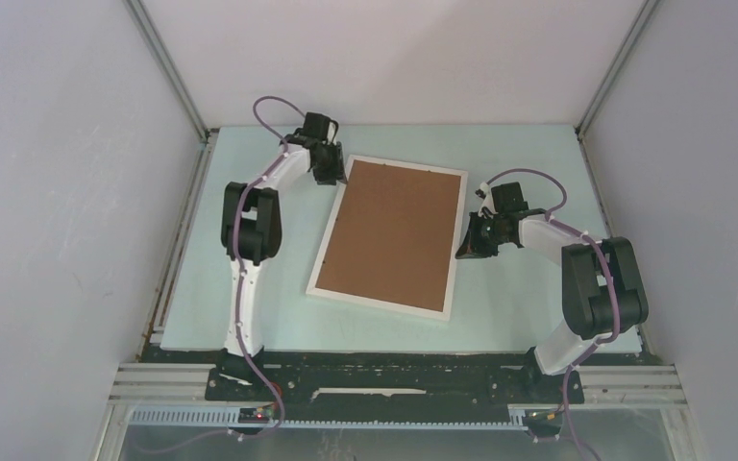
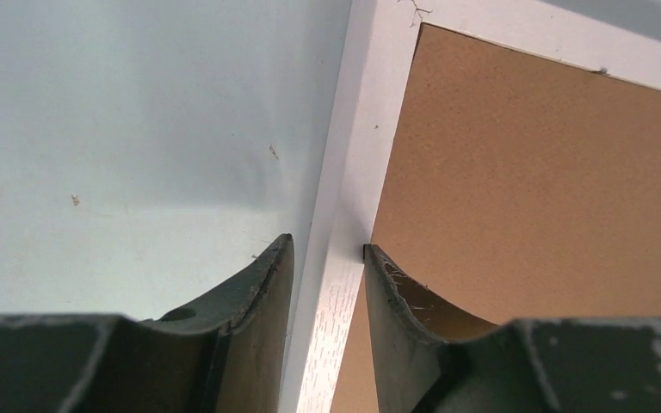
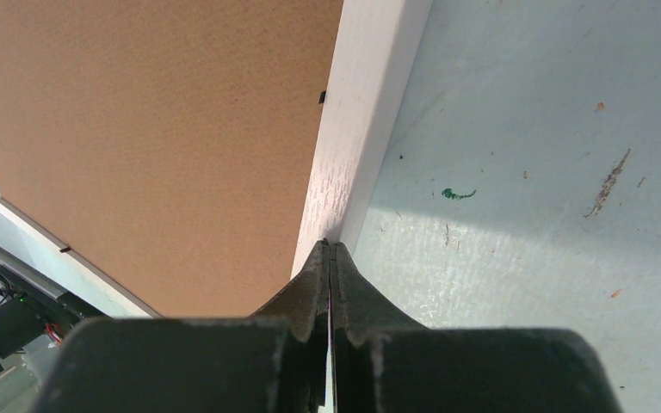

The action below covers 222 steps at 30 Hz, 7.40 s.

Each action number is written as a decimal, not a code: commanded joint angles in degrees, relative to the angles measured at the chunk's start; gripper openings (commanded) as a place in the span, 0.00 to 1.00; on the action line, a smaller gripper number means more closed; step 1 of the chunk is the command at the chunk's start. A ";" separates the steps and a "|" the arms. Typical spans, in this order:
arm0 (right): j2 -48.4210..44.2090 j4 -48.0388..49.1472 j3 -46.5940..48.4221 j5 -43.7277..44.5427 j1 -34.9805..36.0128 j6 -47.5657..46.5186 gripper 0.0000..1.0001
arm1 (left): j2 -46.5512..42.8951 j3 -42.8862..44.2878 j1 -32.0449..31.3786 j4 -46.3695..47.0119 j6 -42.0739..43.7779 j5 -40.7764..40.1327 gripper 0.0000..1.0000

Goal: Put the photo into the frame

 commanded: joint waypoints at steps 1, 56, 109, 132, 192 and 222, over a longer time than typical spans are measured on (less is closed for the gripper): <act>-1.87 1.86 0.83 -2.06 0.99 -0.42 0.00 | 3.45 5.86 -3.91 -7.19 4.36 -2.94 0.42; -7.02 -1.46 0.90 0.63 2.80 1.70 0.01 | 12.66 25.29 -20.12 -27.77 26.75 -31.77 0.59; -11.91 -1.07 -10.65 17.78 3.70 11.12 0.25 | -59.52 -79.62 -25.21 13.15 -75.64 -18.14 0.63; -16.87 8.94 -20.93 14.80 31.84 30.05 0.17 | -33.66 -53.31 -2.94 17.92 -27.47 -4.70 0.58; 4.34 2.07 1.63 3.47 -6.50 2.18 0.31 | -38.59 -56.63 13.82 22.74 -9.29 15.68 0.50; 4.82 1.09 3.16 1.72 -5.01 1.19 0.24 | -32.63 -54.63 18.58 23.29 -11.01 14.23 0.51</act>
